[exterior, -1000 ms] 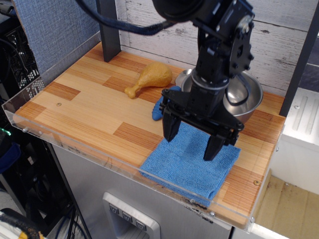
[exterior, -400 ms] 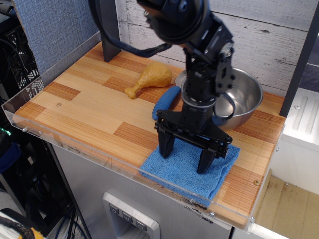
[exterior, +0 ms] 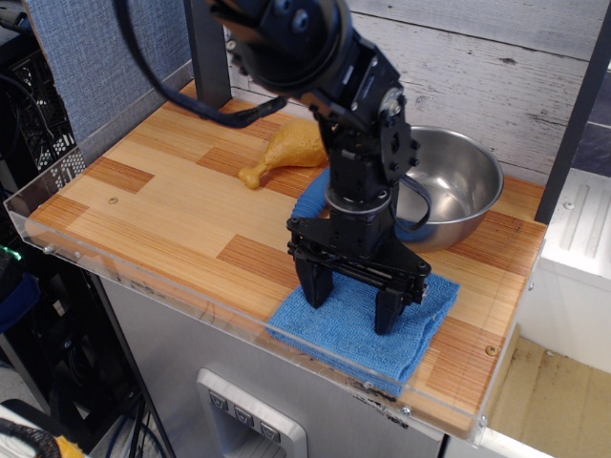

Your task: Move the blue cloth to the near left edge of the table

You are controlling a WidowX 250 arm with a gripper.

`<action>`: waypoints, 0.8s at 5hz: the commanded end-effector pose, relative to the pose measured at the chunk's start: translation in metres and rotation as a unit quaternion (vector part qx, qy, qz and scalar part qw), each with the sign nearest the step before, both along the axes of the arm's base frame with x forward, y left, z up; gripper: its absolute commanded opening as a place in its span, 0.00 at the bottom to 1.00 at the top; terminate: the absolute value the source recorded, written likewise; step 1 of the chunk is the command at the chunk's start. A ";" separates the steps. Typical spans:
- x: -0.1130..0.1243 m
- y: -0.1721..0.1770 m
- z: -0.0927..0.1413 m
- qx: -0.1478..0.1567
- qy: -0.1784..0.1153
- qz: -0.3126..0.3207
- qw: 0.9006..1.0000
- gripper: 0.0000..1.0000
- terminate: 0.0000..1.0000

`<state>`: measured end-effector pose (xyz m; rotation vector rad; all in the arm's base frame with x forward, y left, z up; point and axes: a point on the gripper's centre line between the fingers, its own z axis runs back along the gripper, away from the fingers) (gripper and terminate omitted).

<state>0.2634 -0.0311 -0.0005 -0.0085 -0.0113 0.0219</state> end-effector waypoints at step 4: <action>-0.006 0.113 -0.018 0.031 0.065 0.065 0.995 1.00 0.00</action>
